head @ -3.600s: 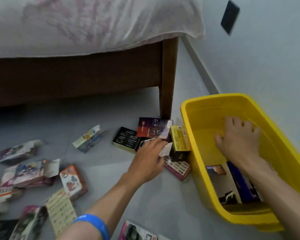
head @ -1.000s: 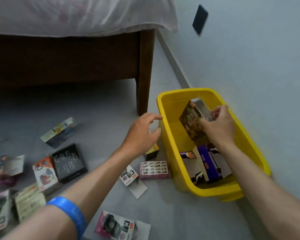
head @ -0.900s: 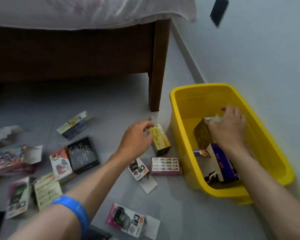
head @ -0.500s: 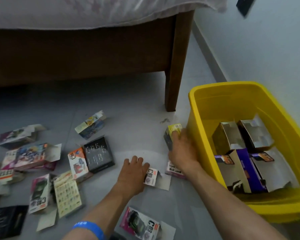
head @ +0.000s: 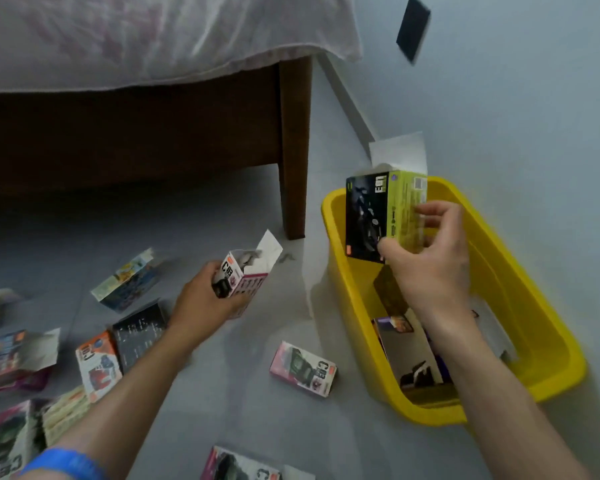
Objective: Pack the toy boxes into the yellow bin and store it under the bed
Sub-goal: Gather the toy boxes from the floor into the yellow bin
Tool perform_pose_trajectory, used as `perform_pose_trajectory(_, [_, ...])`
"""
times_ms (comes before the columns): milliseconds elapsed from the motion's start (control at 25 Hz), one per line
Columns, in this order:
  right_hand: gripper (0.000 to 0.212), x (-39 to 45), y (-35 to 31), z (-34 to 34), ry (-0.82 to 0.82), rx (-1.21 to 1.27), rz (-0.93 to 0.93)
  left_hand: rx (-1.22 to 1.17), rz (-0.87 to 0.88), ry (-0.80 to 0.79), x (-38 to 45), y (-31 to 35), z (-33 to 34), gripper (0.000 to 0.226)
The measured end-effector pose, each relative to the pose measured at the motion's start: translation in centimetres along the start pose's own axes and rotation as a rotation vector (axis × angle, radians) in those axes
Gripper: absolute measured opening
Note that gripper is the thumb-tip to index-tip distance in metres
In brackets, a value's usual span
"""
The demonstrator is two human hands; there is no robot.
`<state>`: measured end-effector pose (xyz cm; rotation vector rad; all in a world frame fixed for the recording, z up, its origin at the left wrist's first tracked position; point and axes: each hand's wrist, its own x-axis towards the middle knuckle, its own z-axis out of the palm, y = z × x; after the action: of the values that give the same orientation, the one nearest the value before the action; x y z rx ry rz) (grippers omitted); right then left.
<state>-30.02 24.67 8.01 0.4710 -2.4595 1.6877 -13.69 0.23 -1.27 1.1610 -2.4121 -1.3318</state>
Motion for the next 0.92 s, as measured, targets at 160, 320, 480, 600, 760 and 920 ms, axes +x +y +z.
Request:
perform_pose_trajectory(160, [0.053,1.2,4.7,0.0,-0.323,-0.431,0.199,-0.174,0.054,-0.024,-0.3,3.6,2.1,0.054])
perform_pose_trajectory(320, [0.047,0.8,5.7,0.3,-0.406,-0.734,0.016,-0.207,0.119,-0.046,-1.5,6.0,3.1,0.050])
perform_pose_trajectory(480, [0.065,2.0,1.2,0.4,-0.575,0.208,0.067,-0.342,0.348,-0.149,-2.3,11.3,3.6,0.056])
perform_pose_trajectory(600, [0.068,3.0,-0.2,0.3,-0.606,0.474,0.229,-0.280,0.483,-0.285,-2.4,15.0,4.4,0.048])
perform_pose_trajectory(760, [0.063,3.1,1.7,-1.9,-0.411,0.499,0.303,-0.120,0.421,-0.419,-2.0,14.3,5.8,0.069])
perform_pose_trajectory(920, [0.060,6.2,4.1,-1.5,-0.068,0.232,0.174,0.374,0.517,-0.444,-2.9,10.9,8.0,0.061])
